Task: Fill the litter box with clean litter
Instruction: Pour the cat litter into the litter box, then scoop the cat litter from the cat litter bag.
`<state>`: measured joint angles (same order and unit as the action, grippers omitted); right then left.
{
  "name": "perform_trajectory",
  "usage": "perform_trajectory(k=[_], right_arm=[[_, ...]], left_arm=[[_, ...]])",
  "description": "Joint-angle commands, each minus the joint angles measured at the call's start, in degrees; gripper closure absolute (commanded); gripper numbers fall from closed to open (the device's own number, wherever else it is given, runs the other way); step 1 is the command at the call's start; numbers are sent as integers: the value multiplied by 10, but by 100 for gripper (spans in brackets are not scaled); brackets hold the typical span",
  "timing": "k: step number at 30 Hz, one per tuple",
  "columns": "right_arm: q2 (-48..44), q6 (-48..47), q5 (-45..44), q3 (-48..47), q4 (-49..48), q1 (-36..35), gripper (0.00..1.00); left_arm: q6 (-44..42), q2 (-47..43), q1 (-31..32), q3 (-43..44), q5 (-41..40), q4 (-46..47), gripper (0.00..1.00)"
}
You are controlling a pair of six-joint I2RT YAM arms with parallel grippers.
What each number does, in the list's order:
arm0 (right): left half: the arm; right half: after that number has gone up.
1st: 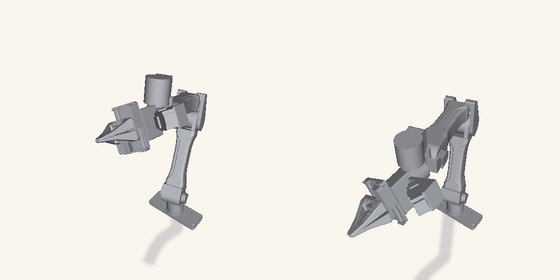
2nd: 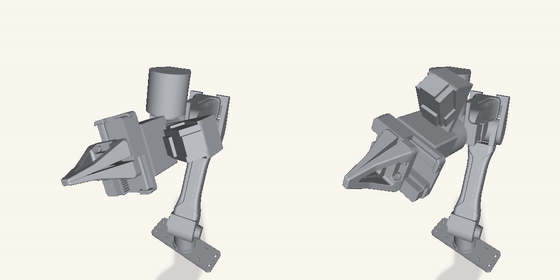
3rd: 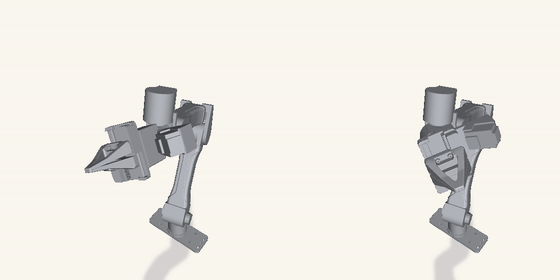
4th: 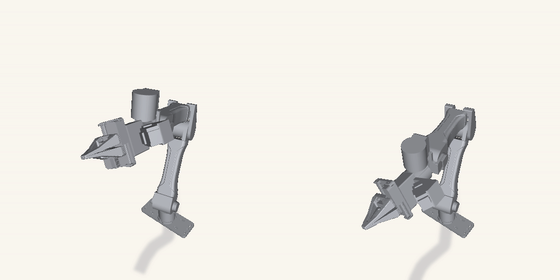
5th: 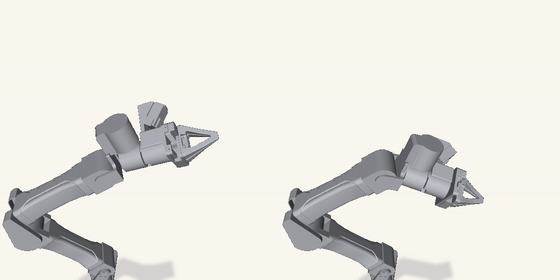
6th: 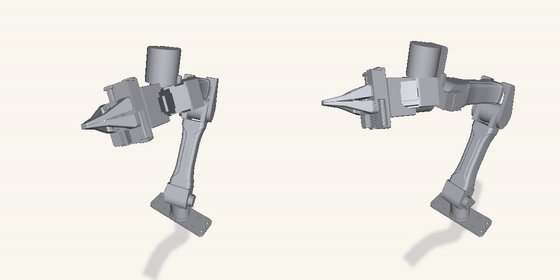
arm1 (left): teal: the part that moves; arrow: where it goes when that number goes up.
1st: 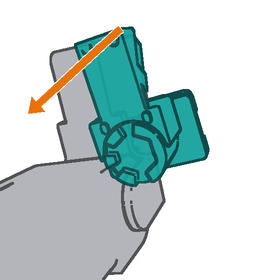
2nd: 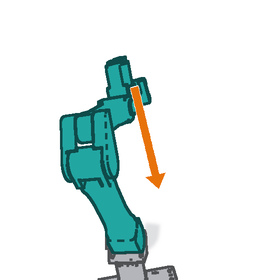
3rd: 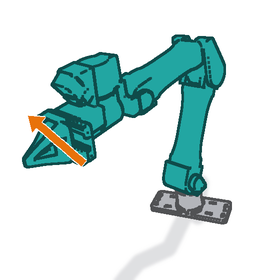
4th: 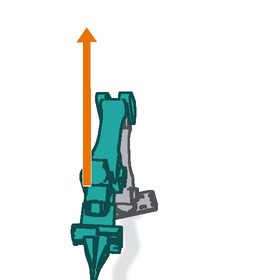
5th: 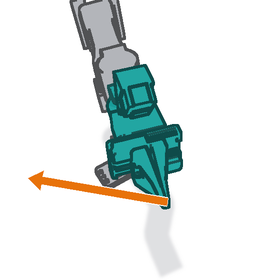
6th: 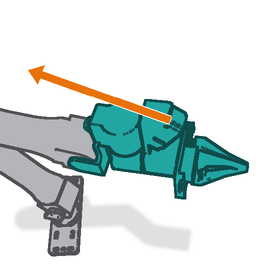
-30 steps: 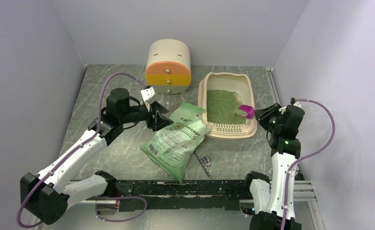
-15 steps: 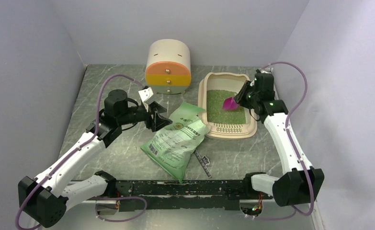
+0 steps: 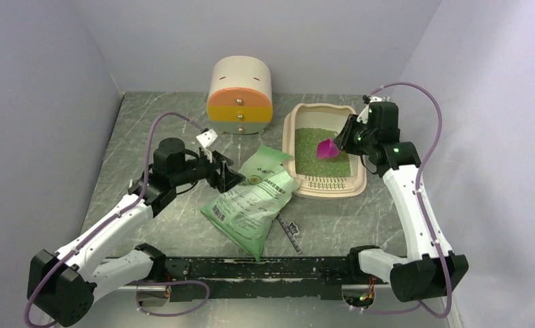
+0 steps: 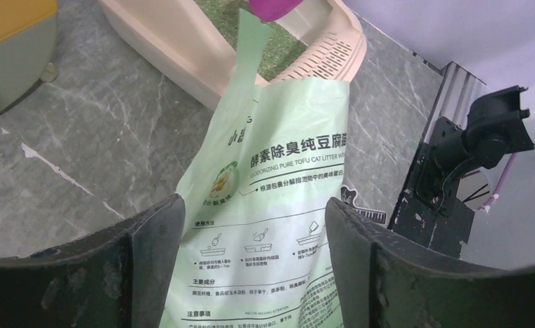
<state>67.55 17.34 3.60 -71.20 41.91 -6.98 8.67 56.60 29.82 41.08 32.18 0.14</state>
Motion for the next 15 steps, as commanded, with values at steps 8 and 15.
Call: perform_trajectory(k=[8, 15], right_arm=[[-7, 3, 251, -37, 76, 14, 100], [-8, -9, 278, -55, 108, 14, 100]], left_arm=[[-33, 178, -19, 132, 91, -41, 12], [-57, 232, -21, 162, 145, -40, 11]])
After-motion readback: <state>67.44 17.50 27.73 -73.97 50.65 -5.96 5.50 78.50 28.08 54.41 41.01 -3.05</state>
